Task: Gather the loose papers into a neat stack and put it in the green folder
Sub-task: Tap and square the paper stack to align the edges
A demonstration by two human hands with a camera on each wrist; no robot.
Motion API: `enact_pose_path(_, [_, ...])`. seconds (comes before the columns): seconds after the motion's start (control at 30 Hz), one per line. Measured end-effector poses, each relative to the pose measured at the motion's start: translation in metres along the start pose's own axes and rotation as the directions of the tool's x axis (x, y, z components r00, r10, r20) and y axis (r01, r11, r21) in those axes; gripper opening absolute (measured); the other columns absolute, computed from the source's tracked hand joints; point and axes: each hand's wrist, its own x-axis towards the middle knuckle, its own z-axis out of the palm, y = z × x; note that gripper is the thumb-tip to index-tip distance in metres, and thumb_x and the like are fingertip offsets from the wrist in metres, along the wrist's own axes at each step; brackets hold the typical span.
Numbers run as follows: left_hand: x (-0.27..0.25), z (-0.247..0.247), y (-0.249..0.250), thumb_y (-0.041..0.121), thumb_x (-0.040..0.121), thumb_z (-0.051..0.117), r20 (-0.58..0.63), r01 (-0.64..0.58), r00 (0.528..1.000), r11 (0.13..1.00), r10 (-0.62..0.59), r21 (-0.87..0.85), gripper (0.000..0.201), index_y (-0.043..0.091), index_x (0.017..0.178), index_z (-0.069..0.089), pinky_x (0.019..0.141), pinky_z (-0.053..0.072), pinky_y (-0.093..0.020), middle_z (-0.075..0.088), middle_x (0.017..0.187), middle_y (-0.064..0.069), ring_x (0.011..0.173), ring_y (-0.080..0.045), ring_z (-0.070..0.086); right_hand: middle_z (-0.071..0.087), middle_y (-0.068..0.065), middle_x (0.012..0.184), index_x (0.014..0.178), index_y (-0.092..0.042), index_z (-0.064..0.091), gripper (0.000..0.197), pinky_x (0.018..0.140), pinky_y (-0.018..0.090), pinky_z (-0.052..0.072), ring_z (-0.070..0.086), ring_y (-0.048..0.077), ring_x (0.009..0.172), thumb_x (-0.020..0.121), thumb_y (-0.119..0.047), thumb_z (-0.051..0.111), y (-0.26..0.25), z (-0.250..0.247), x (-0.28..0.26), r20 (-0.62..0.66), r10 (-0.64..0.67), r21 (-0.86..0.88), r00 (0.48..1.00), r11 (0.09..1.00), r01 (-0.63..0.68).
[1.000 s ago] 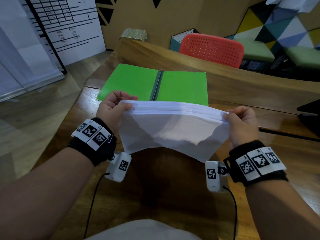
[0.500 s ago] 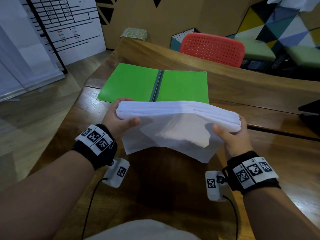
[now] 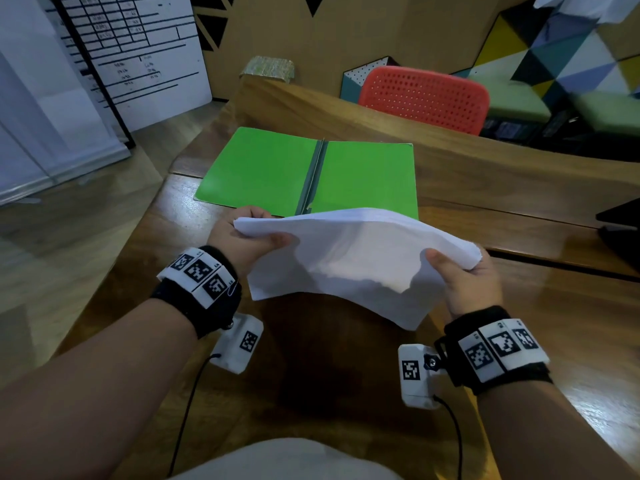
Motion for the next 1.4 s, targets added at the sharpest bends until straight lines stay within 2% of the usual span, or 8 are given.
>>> enact_pose_path(0.27, [0.004, -0.002, -0.006, 0.003, 0.056, 0.084, 0.016, 0.077, 0.997, 0.997, -0.077, -0.012, 0.033, 0.023, 0.071, 0.061, 0.058, 0.053, -0.018, 0.068, 0.06, 0.012, 0.061, -0.004, 0.063, 0.072, -0.002, 0.084, 0.082, -0.022, 0.066, 0.037, 0.076, 0.028, 0.056, 0.069, 0.023, 0.096, 0.052, -0.031, 0.086, 0.004, -0.007, 0.001, 0.068, 0.081, 0.061, 0.994, 0.995, -0.085])
enact_pose_path(0.43, [0.005, -0.005, 0.012, 0.041, 0.035, 0.091, -0.153, 0.055, 0.988, 0.958, -0.012, 0.28, 0.097, 0.018, 0.119, 0.049, 0.091, 0.05, -0.031, 0.057, 0.118, -0.005, 0.113, -0.023, 0.055, 0.074, -0.013, 0.069, 0.075, -0.023, 0.067, 0.02, 0.078, 0.034, 0.057, 0.069, 0.007, 0.072, 0.062, -0.024, 0.083, -0.014, -0.003, -0.005, 0.086, -0.036, -0.034, 0.996, 0.999, 0.039])
enact_pose_path(0.57, [-0.017, 0.005, 0.063, 0.074, 0.036, 0.072, 0.06, -0.354, 0.892, 0.61, 0.448, 0.709, 0.133, 0.024, 0.145, 0.015, 0.115, 0.007, -0.031, 0.018, 0.152, -0.001, 0.139, -0.011, 0.012, 0.067, -0.028, 0.06, 0.069, -0.031, 0.063, 0.025, 0.065, 0.014, 0.049, 0.062, -0.008, 0.061, 0.076, -0.009, 0.073, -0.042, 0.016, -0.018, 0.16, -0.288, -0.262, 0.944, 0.91, 0.321])
enact_pose_path(0.7, [-0.02, 0.035, 0.11, 0.067, 0.064, 0.062, 0.516, -0.638, 0.759, 0.298, 0.397, 0.709, 0.082, 0.026, 0.133, 0.044, 0.099, 0.038, -0.033, 0.057, 0.125, 0.0, 0.119, -0.021, 0.051, 0.068, -0.009, 0.071, 0.083, -0.022, 0.071, 0.008, 0.071, 0.034, 0.053, 0.067, 0.018, 0.075, 0.075, -0.023, 0.071, -0.075, 0.039, -0.036, 0.262, -0.504, -0.406, 0.823, 0.716, 0.568])
enact_pose_path(0.87, [-0.02, 0.043, 0.118, 0.034, 0.079, 0.068, 0.586, -0.674, 0.73, 0.507, 0.351, 0.537, 0.024, 0.012, 0.089, 0.072, 0.064, 0.047, -0.025, 0.07, 0.075, -0.004, 0.071, -0.019, 0.063, 0.068, 0.003, 0.072, 0.079, -0.018, 0.068, 0.011, 0.061, 0.034, 0.049, 0.06, 0.018, 0.067, 0.075, -0.027, 0.072, -0.101, 0.037, -0.043, 0.369, -0.58, -0.441, 0.726, 0.578, 0.686])
enact_pose_path(1.1, [-0.024, 0.011, 0.108, 0.013, 0.072, 0.076, 0.247, -0.52, 0.846, 0.834, 0.472, 0.185, 0.022, -0.006, 0.081, 0.07, 0.051, 0.05, -0.03, 0.069, 0.074, -0.023, 0.056, -0.009, 0.056, 0.052, -0.008, 0.058, 0.062, -0.024, 0.051, 0.028, 0.053, 0.025, 0.035, 0.046, 0.006, 0.052, 0.075, -0.038, 0.072, -0.095, -0.001, -0.008, 0.198, -0.381, -0.672, 0.903, 0.619, 0.408])
enact_pose_path(1.23, [-0.017, 0.002, 0.094, 0.022, 0.064, 0.079, 0.094, -0.385, 0.922, 0.919, 0.377, 0.087, 0.019, 0.007, 0.068, 0.068, 0.048, 0.049, -0.025, 0.066, 0.052, 0.012, 0.049, -0.005, 0.056, 0.07, 0.002, 0.083, 0.083, -0.023, 0.065, 0.028, 0.071, 0.036, 0.055, 0.066, 0.021, 0.08, 0.06, -0.03, 0.081, -0.082, 0.0, -0.005, 0.167, -0.218, 0.006, 0.962, 0.976, 0.22])
enact_pose_path(1.4, [-0.026, 0.014, 0.07, 0.022, 0.058, 0.082, -0.13, -0.271, 0.958, 0.953, 0.254, -0.136, 0.013, 0.02, 0.051, 0.07, 0.052, 0.051, -0.032, 0.065, 0.048, 0.013, 0.056, -0.014, 0.058, 0.063, 0.017, 0.104, 0.123, 0.012, 0.045, 0.049, 0.084, 0.037, 0.054, 0.062, 0.028, 0.099, 0.086, -0.015, 0.062, -0.079, 0.035, -0.027, 0.097, -0.371, 0.29, 0.924, 0.898, 0.33])
